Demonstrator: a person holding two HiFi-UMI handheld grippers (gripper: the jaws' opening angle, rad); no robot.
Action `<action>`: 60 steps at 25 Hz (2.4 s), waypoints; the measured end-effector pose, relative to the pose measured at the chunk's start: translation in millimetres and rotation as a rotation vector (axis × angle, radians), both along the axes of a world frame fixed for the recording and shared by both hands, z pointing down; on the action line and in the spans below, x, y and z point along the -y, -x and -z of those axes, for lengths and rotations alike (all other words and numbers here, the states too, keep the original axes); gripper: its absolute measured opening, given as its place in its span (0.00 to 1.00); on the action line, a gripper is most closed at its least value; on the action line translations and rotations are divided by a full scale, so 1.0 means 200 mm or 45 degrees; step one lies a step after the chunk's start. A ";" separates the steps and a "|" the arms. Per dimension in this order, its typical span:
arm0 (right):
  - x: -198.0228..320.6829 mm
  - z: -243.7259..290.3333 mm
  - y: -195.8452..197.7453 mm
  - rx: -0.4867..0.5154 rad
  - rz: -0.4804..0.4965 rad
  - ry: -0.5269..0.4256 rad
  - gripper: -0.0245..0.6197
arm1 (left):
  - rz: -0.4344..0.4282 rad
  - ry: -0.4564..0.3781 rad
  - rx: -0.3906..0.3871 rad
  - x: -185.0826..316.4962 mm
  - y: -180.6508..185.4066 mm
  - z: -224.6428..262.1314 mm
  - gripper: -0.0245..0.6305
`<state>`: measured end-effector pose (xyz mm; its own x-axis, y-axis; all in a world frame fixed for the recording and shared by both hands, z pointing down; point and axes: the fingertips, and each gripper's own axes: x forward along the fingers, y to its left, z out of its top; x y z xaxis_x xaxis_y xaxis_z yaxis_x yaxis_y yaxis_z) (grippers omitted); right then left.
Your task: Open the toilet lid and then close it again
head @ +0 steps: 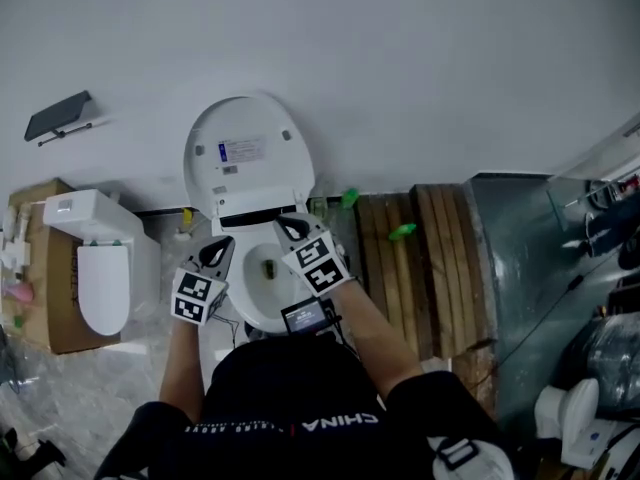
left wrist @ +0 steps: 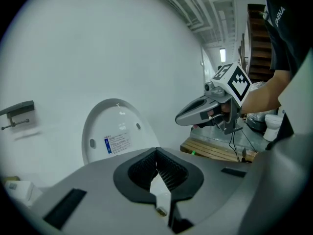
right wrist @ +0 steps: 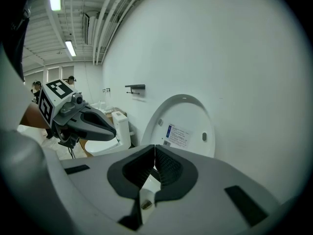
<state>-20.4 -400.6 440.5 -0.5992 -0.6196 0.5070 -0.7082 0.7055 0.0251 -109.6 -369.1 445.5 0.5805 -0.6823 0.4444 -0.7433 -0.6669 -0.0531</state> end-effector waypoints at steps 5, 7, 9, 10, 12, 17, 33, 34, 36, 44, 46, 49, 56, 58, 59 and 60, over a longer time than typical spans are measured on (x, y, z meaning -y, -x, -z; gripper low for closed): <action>0.01 -0.01 0.00 0.008 0.028 0.001 0.06 | 0.016 -0.004 0.019 0.03 0.00 0.00 0.05; 0.01 -0.01 0.01 0.007 0.034 0.004 0.06 | 0.018 -0.004 0.022 0.03 0.00 0.00 0.05; 0.02 -0.01 0.01 0.004 0.042 0.002 0.06 | 0.016 -0.005 0.027 0.04 0.00 0.00 0.05; 0.02 -0.01 0.01 0.000 0.045 0.000 0.06 | 0.016 -0.004 0.025 0.04 -0.01 0.00 0.05; 0.02 -0.01 0.01 -0.011 0.051 -0.004 0.06 | 0.012 -0.002 0.023 0.04 -0.02 0.00 0.05; 0.04 -0.03 0.05 -0.057 0.112 -0.038 0.06 | 0.001 -0.014 0.046 0.08 -0.01 0.01 0.05; 0.85 0.35 0.17 -0.105 0.248 -0.250 0.06 | -0.160 -0.294 0.285 0.81 -0.02 0.43 0.06; 0.91 0.37 0.18 -0.114 0.251 -0.262 0.06 | -0.152 -0.316 0.307 0.88 -0.01 0.46 0.06; 1.04 0.40 0.20 -0.143 0.247 -0.282 0.07 | -0.130 -0.357 0.365 1.01 0.02 0.49 0.06; 1.39 0.38 0.31 -0.241 0.319 -0.274 0.24 | -0.107 -0.324 0.427 1.44 0.08 0.47 0.22; 1.46 0.35 0.32 -0.260 0.327 -0.256 0.27 | -0.105 -0.313 0.456 1.52 0.10 0.44 0.25; 1.56 0.30 0.32 -0.282 0.326 -0.221 0.31 | -0.110 -0.287 0.506 1.63 0.13 0.40 0.26; 1.62 0.21 0.29 -0.327 0.326 -0.089 0.32 | -0.091 -0.116 0.451 1.74 0.19 0.28 0.26; 1.61 0.21 0.29 -0.324 0.316 -0.082 0.29 | -0.082 -0.105 0.410 1.73 0.19 0.30 0.25; 1.60 0.21 0.28 -0.323 0.314 -0.077 0.29 | -0.083 -0.100 0.401 1.72 0.19 0.30 0.26; 1.59 0.21 0.28 -0.319 0.313 -0.074 0.29 | -0.084 -0.098 0.397 1.71 0.19 0.30 0.26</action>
